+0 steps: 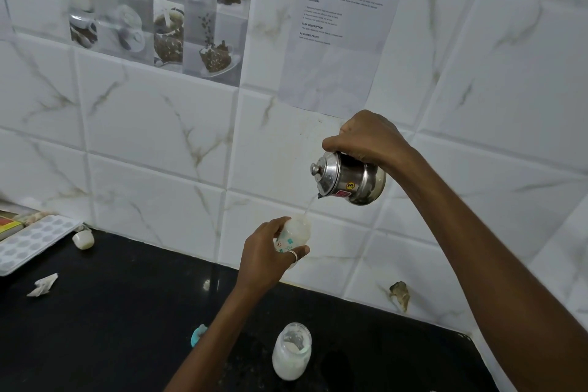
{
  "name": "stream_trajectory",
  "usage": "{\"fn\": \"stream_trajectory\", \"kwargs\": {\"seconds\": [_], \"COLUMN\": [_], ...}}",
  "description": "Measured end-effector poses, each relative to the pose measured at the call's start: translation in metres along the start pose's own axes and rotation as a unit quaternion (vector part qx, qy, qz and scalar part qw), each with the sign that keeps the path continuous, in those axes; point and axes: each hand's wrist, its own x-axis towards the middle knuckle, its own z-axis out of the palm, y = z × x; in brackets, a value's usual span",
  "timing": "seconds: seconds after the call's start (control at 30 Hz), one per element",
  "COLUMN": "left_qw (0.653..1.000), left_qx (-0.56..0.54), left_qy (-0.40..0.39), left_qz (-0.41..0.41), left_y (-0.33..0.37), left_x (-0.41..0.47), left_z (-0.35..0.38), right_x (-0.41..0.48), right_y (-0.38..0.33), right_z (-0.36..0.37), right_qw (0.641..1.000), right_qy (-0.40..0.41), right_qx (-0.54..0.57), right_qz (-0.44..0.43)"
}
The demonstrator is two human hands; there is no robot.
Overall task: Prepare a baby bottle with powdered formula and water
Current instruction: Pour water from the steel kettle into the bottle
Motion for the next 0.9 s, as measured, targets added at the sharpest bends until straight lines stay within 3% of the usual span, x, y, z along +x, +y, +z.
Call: {"fn": "stream_trajectory", "kwargs": {"seconds": [0.9], "left_qw": [1.000], "left_qx": [0.002], "left_qy": [-0.004], "left_qz": [0.000], "left_y": [-0.001], "left_x": [-0.002], "left_z": [-0.002], "right_x": [-0.001], "right_y": [-0.010], "right_z": [0.011], "right_qw": [0.999], "right_qy": [-0.029], "right_qx": [-0.024], "right_qz": [-0.026]}}
